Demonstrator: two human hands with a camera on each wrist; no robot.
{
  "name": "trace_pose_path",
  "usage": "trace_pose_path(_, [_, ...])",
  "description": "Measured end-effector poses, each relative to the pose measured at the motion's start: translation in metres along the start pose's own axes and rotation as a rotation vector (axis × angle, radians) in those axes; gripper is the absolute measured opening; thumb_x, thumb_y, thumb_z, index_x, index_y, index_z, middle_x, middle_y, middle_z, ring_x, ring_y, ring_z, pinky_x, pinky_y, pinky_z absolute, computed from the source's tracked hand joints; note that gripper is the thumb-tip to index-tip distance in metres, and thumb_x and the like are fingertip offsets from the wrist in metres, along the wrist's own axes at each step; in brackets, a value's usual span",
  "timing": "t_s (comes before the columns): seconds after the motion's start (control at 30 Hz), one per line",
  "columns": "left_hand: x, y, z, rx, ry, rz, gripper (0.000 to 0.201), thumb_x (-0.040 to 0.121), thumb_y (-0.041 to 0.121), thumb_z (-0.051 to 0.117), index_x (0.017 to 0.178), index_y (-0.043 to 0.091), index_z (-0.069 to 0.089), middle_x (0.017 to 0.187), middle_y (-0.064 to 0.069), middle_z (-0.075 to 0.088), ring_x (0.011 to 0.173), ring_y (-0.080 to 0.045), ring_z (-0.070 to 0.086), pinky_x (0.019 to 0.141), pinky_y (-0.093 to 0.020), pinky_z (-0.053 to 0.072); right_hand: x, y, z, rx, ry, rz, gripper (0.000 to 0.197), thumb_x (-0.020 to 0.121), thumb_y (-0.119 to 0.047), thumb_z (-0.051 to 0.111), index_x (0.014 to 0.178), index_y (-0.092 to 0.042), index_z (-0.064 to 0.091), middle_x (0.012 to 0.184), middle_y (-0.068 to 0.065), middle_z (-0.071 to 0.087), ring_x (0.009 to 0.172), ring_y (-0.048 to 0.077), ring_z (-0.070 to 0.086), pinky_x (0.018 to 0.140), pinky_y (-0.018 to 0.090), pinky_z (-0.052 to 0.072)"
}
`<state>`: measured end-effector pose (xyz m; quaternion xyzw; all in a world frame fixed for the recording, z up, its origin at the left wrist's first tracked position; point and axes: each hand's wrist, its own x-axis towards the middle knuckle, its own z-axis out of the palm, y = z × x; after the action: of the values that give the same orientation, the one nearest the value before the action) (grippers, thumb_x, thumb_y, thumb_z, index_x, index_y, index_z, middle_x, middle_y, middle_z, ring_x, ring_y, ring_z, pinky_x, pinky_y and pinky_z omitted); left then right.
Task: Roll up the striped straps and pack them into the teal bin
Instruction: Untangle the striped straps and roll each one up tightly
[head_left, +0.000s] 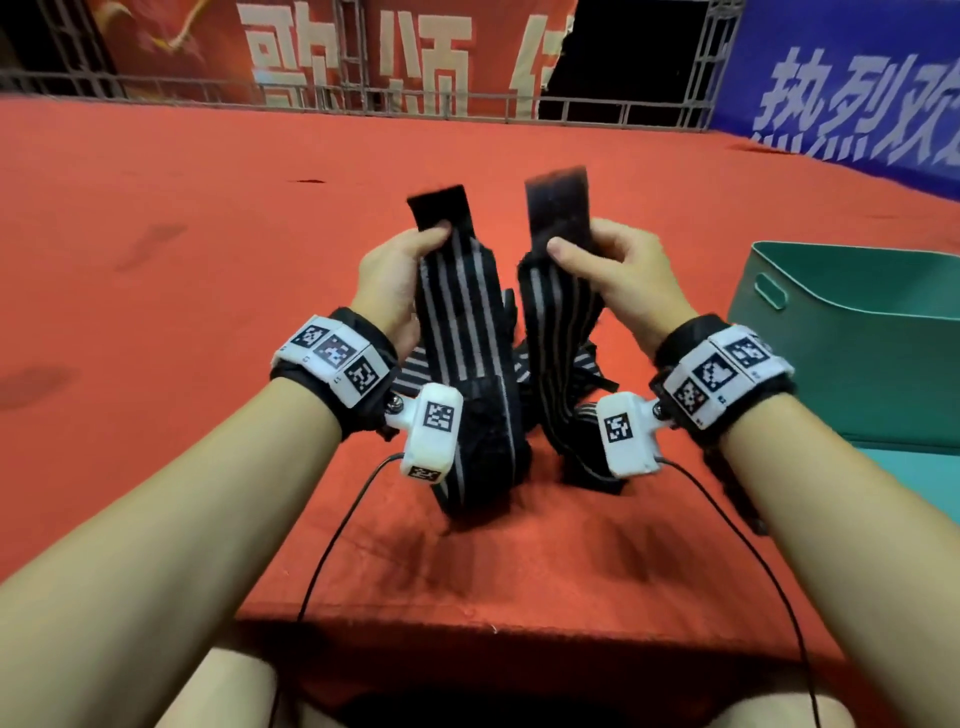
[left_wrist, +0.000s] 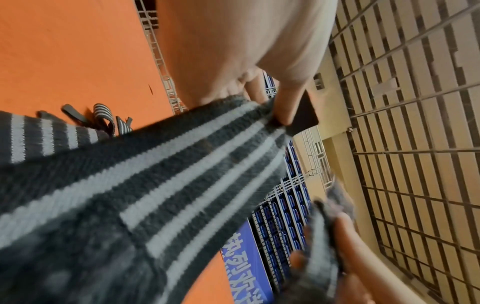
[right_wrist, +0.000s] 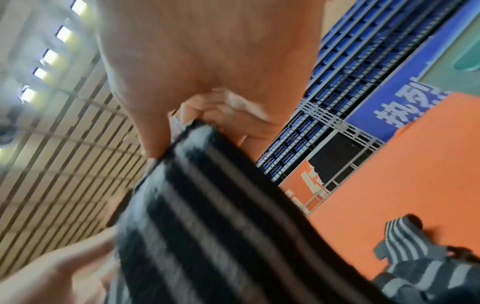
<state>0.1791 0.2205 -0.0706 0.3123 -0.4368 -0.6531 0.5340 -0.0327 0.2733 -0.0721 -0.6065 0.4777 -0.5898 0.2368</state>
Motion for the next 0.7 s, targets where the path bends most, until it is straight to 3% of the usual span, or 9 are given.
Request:
trace_pose_path(0.1, [0.005, -0.004, -0.003, 0.101, 0.082, 0.035, 0.007, 0.095, 0.011, 0.065, 0.092, 0.007, 0.069, 0.088, -0.013, 0.073, 0.07, -0.022, 0.071, 0.063, -0.031, 0.056, 0.006, -0.013, -0.008, 0.191, 0.149, 0.018, 0.009, 0.087, -0.018, 0.072, 0.095, -0.015, 0.074, 0.087, 0.0, 0.073, 0.082, 0.016, 0.066, 0.08, 0.033, 0.055])
trace_pose_path(0.3, [-0.001, -0.013, 0.013, 0.097, 0.138, 0.036, 0.019, 0.092, 0.018, 0.073, 0.092, 0.0, 0.075, 0.091, -0.019, 0.076, 0.083, -0.032, 0.073, 0.087, -0.05, 0.059, -0.01, -0.033, 0.011, 0.191, 0.003, 0.052, 0.008, 0.094, -0.007, 0.069, 0.097, -0.013, 0.073, 0.089, 0.002, 0.074, 0.081, 0.019, 0.068, 0.078, 0.036, 0.058])
trace_pose_path(0.4, [-0.009, -0.014, 0.025, 0.092, 0.133, 0.044, 0.025, 0.094, 0.021, 0.071, 0.098, -0.003, 0.076, 0.097, -0.021, 0.077, 0.081, -0.029, 0.074, 0.083, -0.047, 0.06, -0.016, -0.033, 0.024, 0.185, -0.036, 0.092, 0.01, 0.094, -0.01, 0.071, 0.104, -0.01, 0.073, 0.097, 0.007, 0.075, 0.087, 0.021, 0.07, 0.083, 0.036, 0.058])
trace_pose_path(0.5, [-0.014, -0.011, 0.032, 0.12, 0.082, 0.042, 0.023, 0.089, 0.024, 0.077, 0.09, 0.001, 0.076, 0.083, -0.012, 0.076, 0.071, -0.024, 0.07, 0.069, -0.036, 0.059, -0.019, -0.03, 0.035, 0.178, -0.046, 0.125, 0.017, 0.095, -0.007, 0.07, 0.111, -0.004, 0.069, 0.098, 0.01, 0.075, 0.087, 0.018, 0.071, 0.083, 0.032, 0.059])
trace_pose_path(0.57, [-0.017, -0.011, 0.034, 0.168, 0.044, 0.051, 0.029, 0.09, 0.028, 0.076, 0.094, -0.001, 0.075, 0.08, -0.012, 0.074, 0.067, -0.022, 0.068, 0.06, -0.029, 0.055, -0.02, -0.028, 0.04, 0.175, -0.024, 0.142, 0.018, 0.095, -0.007, 0.07, 0.112, -0.003, 0.067, 0.098, 0.014, 0.076, 0.083, 0.017, 0.072, 0.079, 0.03, 0.06])
trace_pose_path(0.63, [-0.018, -0.011, 0.034, 0.189, 0.037, 0.075, 0.029, 0.097, 0.027, 0.069, 0.095, -0.001, 0.075, 0.083, -0.013, 0.075, 0.069, -0.022, 0.07, 0.062, -0.03, 0.056, -0.02, -0.027, 0.042, 0.181, 0.0, 0.176, 0.018, 0.094, -0.01, 0.072, 0.111, -0.006, 0.065, 0.099, 0.018, 0.077, 0.081, 0.021, 0.073, 0.077, 0.033, 0.06])
trace_pose_path(0.7, [-0.017, -0.012, 0.031, 0.182, 0.049, 0.098, 0.031, 0.1, 0.024, 0.063, 0.097, -0.005, 0.075, 0.09, -0.018, 0.077, 0.075, -0.024, 0.071, 0.072, -0.036, 0.059, -0.019, -0.027, 0.043, 0.176, 0.015, 0.199, 0.022, 0.094, -0.011, 0.073, 0.112, -0.007, 0.063, 0.1, 0.019, 0.077, 0.081, 0.023, 0.073, 0.076, 0.035, 0.061])
